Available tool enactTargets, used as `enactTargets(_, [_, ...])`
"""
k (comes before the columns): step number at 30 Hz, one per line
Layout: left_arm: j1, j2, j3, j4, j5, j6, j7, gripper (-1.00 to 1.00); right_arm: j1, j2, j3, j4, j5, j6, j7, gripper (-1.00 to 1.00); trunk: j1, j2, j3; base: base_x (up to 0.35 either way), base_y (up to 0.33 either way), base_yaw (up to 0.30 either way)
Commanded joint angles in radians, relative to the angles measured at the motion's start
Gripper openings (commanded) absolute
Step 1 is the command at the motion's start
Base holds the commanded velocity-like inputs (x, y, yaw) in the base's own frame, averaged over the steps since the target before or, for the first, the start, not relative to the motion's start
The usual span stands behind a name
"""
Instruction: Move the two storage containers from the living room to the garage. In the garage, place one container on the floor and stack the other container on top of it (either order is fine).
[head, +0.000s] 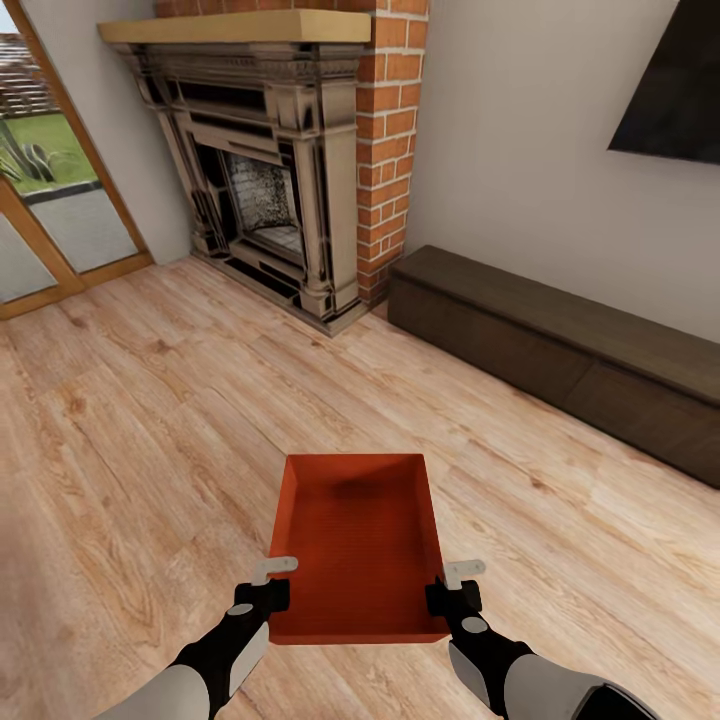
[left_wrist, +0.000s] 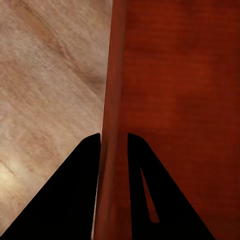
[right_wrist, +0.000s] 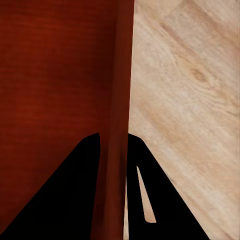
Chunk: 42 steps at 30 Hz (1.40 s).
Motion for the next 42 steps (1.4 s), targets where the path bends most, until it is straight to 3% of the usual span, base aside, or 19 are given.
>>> enactTargets(1, [0.0,0.0,0.005,-0.001,-0.001,-0.002,0.015,-1.0,-0.001,0.005,-0.033,0.0,-0.007,-0.001,-0.005,-1.0,-0.004,0.007,0.003,0.0,0.0,0.0])
enactTargets(42, [0.0,0.0,0.004,-0.011,-0.003,-0.005,0.015,-1.0,-0.001,0.002,-0.038,0.0,-0.007,-0.003,-0.005,-1.0,-0.161,0.294,0.131,0.0,0.0,0.0])
